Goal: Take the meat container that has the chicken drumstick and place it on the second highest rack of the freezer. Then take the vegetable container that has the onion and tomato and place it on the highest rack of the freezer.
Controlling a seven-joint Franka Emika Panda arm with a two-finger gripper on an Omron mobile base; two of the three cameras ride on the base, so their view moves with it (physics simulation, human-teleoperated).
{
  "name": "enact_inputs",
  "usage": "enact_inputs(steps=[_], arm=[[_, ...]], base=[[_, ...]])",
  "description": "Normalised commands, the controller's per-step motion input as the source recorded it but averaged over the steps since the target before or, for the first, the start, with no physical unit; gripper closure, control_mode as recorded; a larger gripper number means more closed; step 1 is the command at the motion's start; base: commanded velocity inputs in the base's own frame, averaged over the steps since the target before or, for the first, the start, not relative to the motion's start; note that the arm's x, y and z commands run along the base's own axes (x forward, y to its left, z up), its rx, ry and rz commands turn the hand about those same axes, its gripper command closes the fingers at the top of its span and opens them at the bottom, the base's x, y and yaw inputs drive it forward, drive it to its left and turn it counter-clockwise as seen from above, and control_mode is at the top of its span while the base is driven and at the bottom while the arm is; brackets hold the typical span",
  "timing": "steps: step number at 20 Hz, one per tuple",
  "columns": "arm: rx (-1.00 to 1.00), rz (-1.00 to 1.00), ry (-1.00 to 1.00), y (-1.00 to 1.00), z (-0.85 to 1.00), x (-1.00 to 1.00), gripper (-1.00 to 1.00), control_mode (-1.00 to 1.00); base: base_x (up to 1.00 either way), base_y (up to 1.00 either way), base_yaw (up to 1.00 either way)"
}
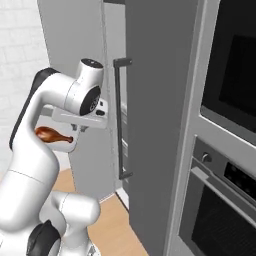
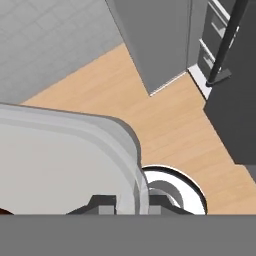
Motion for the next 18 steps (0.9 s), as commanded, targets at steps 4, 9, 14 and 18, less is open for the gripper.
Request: enact_inputs(steps=[4, 9, 14, 18], arm=[[0.00, 0.00, 0.00, 0.00, 0.00, 0.00, 1.00, 1.00], [0.00, 0.00, 0.00, 0.00, 0.00, 0.00, 1.00, 1.00], [0.00, 0.00, 0.00, 0.00, 0.00, 0.00, 1.00, 1.00], [0.00, 0.00, 0.00, 0.00, 0.00, 0.00, 1.00, 1.00]], base=[[0.23, 0.64, -0.39], [0.44, 0.75, -0.41], [0.02, 0.62, -0.40], [0.00, 0.55, -0.41]])
